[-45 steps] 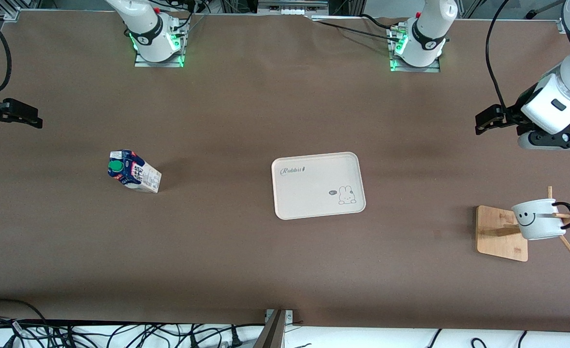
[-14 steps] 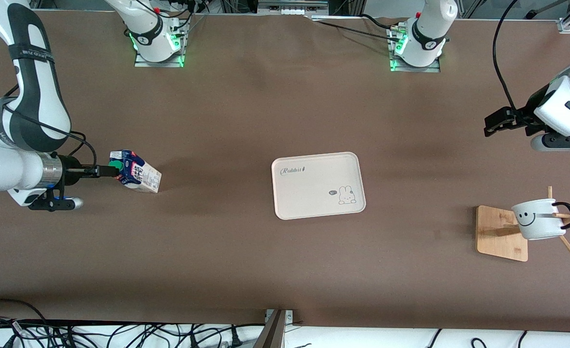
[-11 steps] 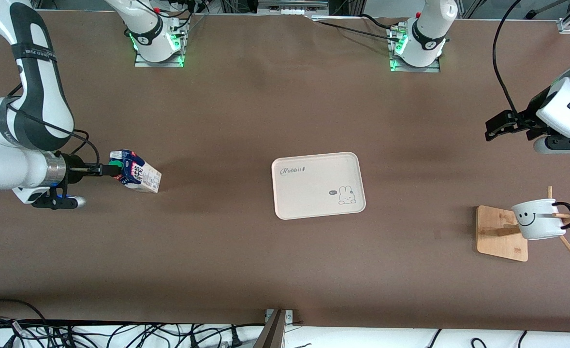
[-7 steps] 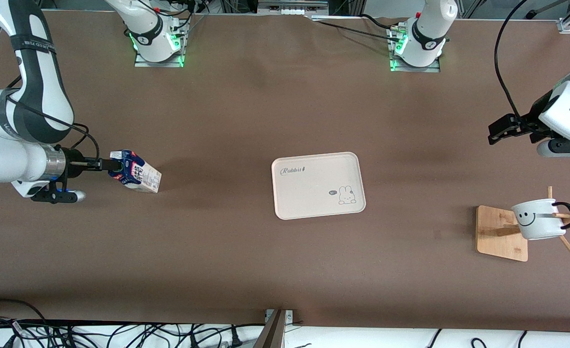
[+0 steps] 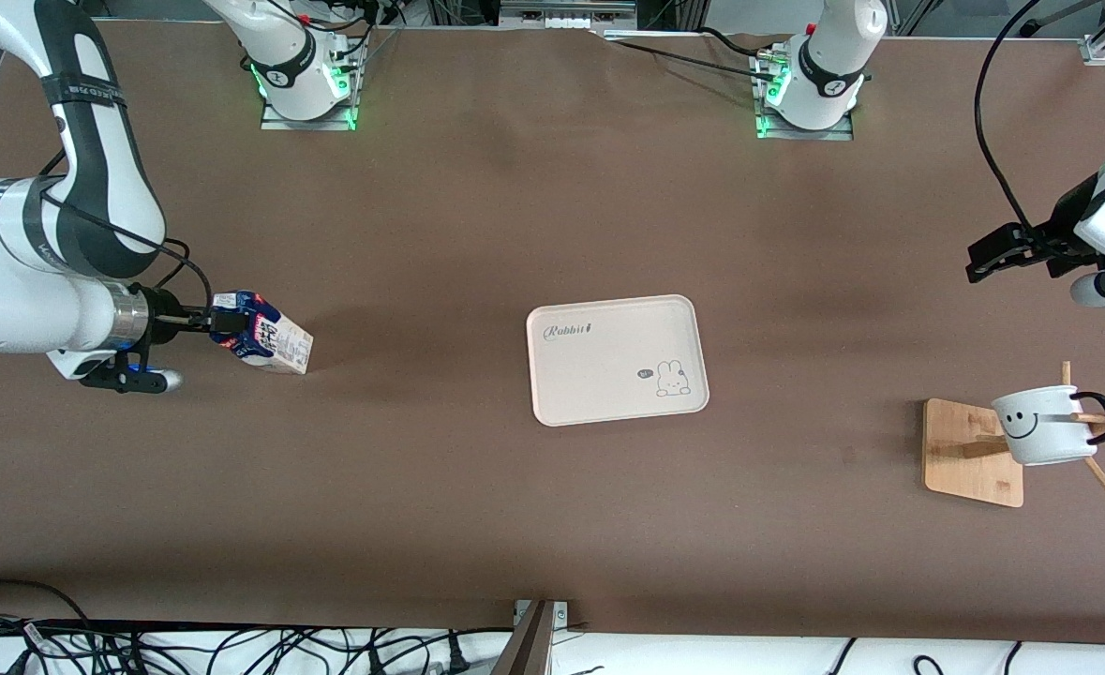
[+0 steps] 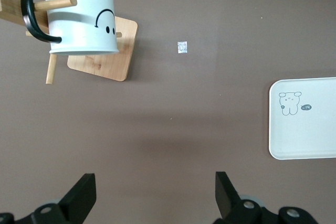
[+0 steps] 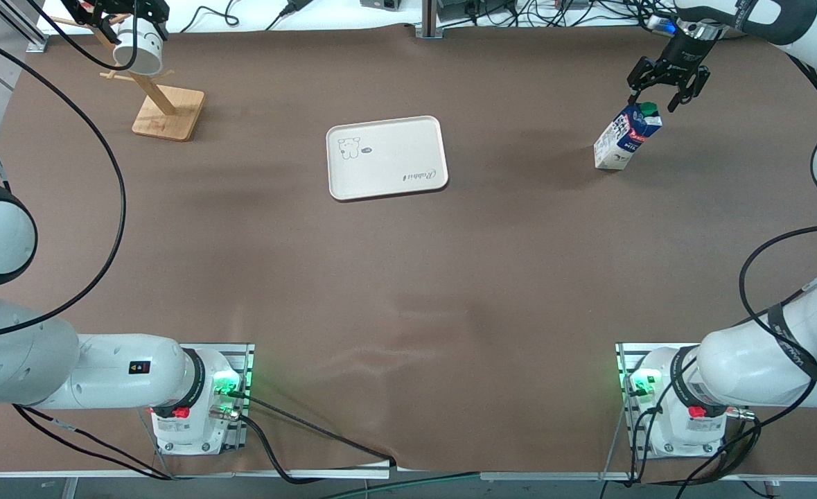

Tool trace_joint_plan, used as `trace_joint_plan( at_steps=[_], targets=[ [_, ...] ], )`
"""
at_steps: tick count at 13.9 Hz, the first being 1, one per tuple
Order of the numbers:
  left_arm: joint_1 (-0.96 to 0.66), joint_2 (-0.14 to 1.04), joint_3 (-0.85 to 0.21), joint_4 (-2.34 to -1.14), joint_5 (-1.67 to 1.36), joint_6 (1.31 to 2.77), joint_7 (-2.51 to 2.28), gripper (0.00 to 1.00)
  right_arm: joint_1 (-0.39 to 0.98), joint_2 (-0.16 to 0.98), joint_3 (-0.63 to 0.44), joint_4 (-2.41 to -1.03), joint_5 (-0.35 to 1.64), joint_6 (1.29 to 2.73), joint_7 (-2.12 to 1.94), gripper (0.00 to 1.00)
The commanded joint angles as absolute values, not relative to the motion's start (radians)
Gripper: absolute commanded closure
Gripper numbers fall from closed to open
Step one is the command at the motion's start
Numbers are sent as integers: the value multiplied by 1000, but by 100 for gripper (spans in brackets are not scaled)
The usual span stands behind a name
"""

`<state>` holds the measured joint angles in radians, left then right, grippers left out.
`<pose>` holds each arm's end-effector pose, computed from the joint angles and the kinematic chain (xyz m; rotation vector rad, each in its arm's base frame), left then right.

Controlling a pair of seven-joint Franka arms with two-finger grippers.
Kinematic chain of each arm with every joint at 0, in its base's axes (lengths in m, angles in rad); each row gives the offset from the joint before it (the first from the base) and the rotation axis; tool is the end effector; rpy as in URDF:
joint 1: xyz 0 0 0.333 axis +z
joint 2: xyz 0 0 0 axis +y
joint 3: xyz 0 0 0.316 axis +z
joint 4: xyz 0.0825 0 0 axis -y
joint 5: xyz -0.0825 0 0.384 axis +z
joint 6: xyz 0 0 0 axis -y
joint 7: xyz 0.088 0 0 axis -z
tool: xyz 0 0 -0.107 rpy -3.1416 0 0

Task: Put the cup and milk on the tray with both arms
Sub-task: 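Grasp the milk carton with the right gripper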

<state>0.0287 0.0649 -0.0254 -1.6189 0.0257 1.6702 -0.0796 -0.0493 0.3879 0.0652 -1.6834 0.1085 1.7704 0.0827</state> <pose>0.5802 0.0049 0.5735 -3.1146 -0.1250 0.0197 0.6248 0.0158 0.3553 -2.9899 0.1579 0.4621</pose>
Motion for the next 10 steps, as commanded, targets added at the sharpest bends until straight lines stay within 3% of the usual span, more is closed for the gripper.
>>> trace_joint_plan(
  at_steps=[1,7,10],
  targets=[
    [31,74,-35,-1609,46,1677,-129,0,-52,362,75,-1715,114,1798,104,0],
    [32,89,-28,-1611,46,1700,-130,0,-54,373,75,-1747,112,1813,103,0],
    [44,101,-12,-1690,46,1921,-115,0,-55,380,72,-1755,112,1815,103,0]
  ],
)
